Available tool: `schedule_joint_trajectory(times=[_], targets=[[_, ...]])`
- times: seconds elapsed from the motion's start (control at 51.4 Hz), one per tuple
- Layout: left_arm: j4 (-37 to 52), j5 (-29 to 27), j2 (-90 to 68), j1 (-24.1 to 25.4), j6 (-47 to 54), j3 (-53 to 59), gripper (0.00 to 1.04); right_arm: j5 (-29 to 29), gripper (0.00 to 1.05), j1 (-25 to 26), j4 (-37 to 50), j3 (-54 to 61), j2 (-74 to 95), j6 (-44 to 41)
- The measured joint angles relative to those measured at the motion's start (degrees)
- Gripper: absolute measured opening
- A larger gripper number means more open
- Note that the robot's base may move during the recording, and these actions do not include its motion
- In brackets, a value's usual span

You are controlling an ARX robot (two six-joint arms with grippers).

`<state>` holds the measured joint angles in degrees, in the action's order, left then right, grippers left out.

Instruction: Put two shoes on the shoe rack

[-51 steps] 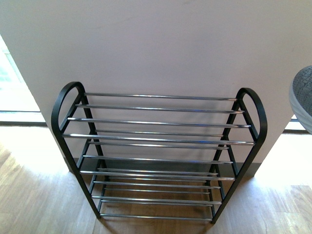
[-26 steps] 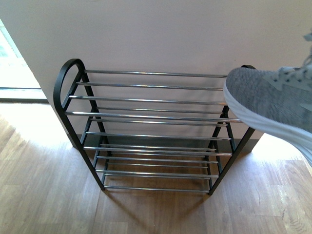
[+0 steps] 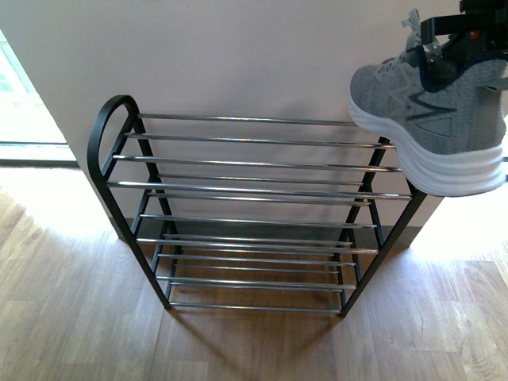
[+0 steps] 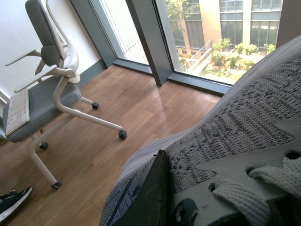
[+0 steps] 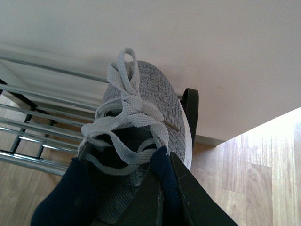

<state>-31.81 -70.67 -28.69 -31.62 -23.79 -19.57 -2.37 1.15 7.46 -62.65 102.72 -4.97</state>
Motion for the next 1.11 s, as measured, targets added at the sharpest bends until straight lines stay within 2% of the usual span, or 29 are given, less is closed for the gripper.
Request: schedule_joint_trajectory(times=[0.214, 0.545, 0.798, 1.109], targets=[[0.0, 0.0, 0.0, 0.0, 0.0, 0.0, 0.02, -6.51, 0.01, -1.88, -2.67, -6.97, 6.32, 4.59], [0.0, 0.0, 0.0, 0.0, 0.0, 0.0, 0.02, -12.83, 0.01, -4.48, -6.05, -11.47, 10.78, 8.7], [0.0, 0.0, 0.0, 0.0, 0.0, 0.0, 0.02, -14.64, 0.01, -6.95, -9.84, -15.76, 13.77, 14.6], [0.0, 0.0, 0.0, 0.0, 0.0, 0.0, 0.02, -16.31, 0.01, -5.11, -12.87, -17.25, 18.12, 23.54]])
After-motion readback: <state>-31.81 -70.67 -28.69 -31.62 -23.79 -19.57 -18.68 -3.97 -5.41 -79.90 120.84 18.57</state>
